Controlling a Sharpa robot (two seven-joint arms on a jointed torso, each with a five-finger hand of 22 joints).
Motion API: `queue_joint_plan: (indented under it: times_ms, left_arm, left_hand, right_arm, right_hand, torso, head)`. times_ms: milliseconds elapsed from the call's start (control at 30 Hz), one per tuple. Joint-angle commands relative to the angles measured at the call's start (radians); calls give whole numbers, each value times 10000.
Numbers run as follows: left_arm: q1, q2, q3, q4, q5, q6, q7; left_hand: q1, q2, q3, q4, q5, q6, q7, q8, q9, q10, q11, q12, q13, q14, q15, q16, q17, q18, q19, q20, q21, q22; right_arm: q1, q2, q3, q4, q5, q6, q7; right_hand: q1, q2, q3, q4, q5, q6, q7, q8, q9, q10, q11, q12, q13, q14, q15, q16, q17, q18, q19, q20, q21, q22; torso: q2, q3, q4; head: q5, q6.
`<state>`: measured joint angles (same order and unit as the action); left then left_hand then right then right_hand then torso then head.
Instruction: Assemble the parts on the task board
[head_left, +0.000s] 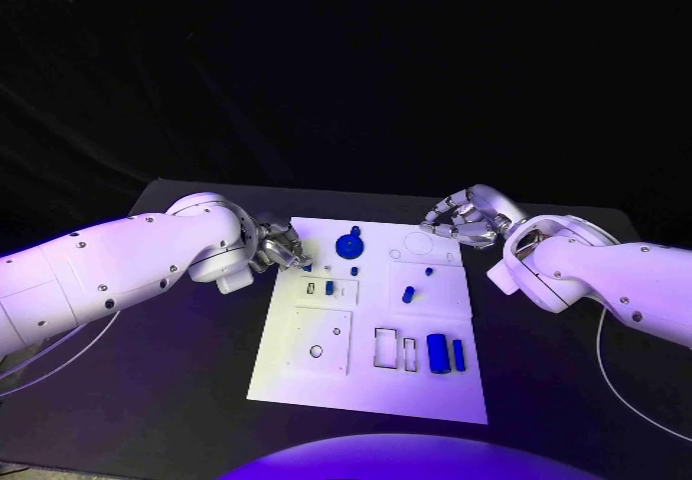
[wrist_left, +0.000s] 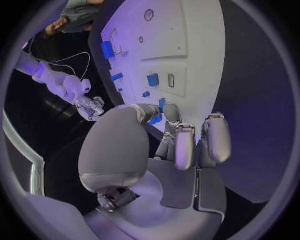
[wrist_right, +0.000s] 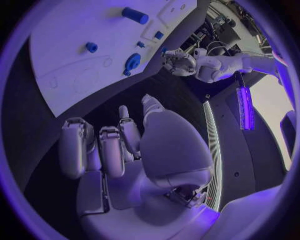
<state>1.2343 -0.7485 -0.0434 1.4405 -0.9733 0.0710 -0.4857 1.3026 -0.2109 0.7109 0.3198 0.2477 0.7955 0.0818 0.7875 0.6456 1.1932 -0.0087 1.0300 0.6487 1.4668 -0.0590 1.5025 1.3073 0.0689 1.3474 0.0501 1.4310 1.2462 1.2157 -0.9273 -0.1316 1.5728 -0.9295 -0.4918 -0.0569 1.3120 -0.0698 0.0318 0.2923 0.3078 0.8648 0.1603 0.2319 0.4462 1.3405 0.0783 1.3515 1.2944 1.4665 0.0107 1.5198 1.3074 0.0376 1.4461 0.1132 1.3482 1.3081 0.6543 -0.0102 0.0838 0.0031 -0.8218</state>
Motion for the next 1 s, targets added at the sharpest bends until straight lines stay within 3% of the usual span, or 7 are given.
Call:
queue_joint_plan:
  times_ms: [33, 400, 833, 900, 1000]
  left_arm:
    - [-66, -45, -6, 201, -371, -424, 272]
    - [-256, -52, -55, 431, -544, 196, -235]
    - [-311, 73, -74, 346, -861, 665, -483]
    - [-314, 96, -76, 320, -884, 674, -478]
    - [-318, 131, -80, 280, -908, 667, -476]
  left_hand:
    - [-20, -132, 1605, -1555, 17, 232, -136, 40, 612, 93, -1, 41, 25, 679, -73, 51, 1277, 32, 77, -22, 65, 17]
    - [-215, -299, 1832, -1653, 64, 340, -183, 89, 571, 350, -47, 268, 373, 681, -111, 50, 1279, -28, 275, -57, 199, 307]
    - [-371, -426, 2033, -1780, 127, 442, -226, 152, 552, 559, -90, 474, 675, 684, -149, 51, 1285, -66, 393, -92, 286, 489]
    - [-405, -458, 2070, -1813, 149, 468, -238, 169, 553, 591, -100, 495, 702, 685, -157, 51, 1286, -69, 401, -99, 294, 505]
    - [-428, -483, 2092, -1836, 164, 482, -244, 178, 554, 611, -107, 509, 723, 685, -162, 50, 1284, -69, 399, -104, 296, 505]
  right_arm:
    - [-25, 1, -1, 1, -6, 20, 85]
    - [-50, 12, -1, -23, 12, 16, 102]
    - [-55, 25, -1, -67, 154, -2, 227]
    - [-55, 29, -2, -88, 239, -38, 289]
    - [-56, 37, -2, -126, 451, -161, 443]
  right_hand:
    - [-71, 43, -65, -15, 46, -88, 4, 41, -15, -67, 3, -65, -10, 676, -49, -41, 1053, 193, -84, -14, -40, 1269]
    - [-144, 92, -99, 0, -17, -104, 6, 62, -22, -90, 3, -90, -38, 660, -50, -69, 994, 208, -117, -17, -107, 1234]
    - [-150, 140, -106, -10, -44, -127, 6, 76, -31, -293, 3, -287, -269, 587, -53, -184, 710, 293, -321, -18, -465, 1026]
    - [-130, 203, -155, 0, -46, -168, -11, 144, -49, -965, -29, -1054, -1144, 339, -70, -616, -159, 498, -821, -46, -1397, 490]
    - [-55, 263, -253, -13, 2, -319, -19, 243, -94, -2519, -81, -3252, -3522, -403, -103, -2181, -2476, 1000, -2124, -101, -4147, -1139]
  torso:
    - [-4, -9, 15]
    - [31, -8, -24]
    - [29, -6, -18]
    - [30, -9, -19]
    - [26, -14, -23]
  head:
    - [25, -13]
    - [84, -41]
    - [57, -104]
    - [57, -103]
    - [59, -113]
